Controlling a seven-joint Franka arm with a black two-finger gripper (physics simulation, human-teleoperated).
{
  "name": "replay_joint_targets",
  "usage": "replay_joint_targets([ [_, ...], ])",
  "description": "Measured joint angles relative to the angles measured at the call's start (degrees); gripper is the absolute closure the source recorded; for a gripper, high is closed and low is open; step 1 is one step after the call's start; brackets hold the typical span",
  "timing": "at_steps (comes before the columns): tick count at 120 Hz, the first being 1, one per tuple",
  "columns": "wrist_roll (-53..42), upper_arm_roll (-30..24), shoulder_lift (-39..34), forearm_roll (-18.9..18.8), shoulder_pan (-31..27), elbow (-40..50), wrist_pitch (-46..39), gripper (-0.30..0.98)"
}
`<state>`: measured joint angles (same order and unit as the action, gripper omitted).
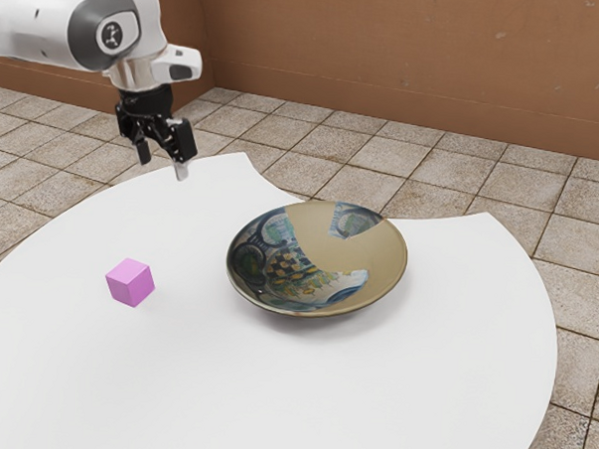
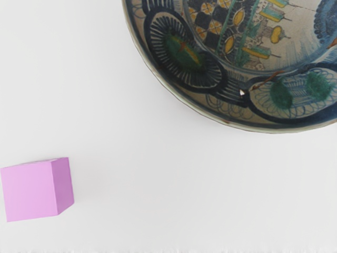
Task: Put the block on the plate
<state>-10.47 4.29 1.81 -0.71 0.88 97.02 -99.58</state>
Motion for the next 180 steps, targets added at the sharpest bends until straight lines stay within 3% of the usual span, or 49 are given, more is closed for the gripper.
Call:
replay_joint_targets([
  [24, -1.3, 0.1, 0.3, 0.1, -1.1, 4.4, -1.3, 0.00],
  [42, -1.9, 0.2, 3.9, 0.4, -5.5, 7.1, -4.9, 0.00],
  [82, -2.4, -2.1, 8.5, 0.3, -13.3, 16.7, -20.8, 0.00],
  [111, -3.3, -4.2, 13.6, -1.2, -19.4, 17.8, -30.9, 0.00],
  [180, -4.3, -5.5, 18.9, -2.1, -21.3, 20.0, -39.6, 0.04],
])
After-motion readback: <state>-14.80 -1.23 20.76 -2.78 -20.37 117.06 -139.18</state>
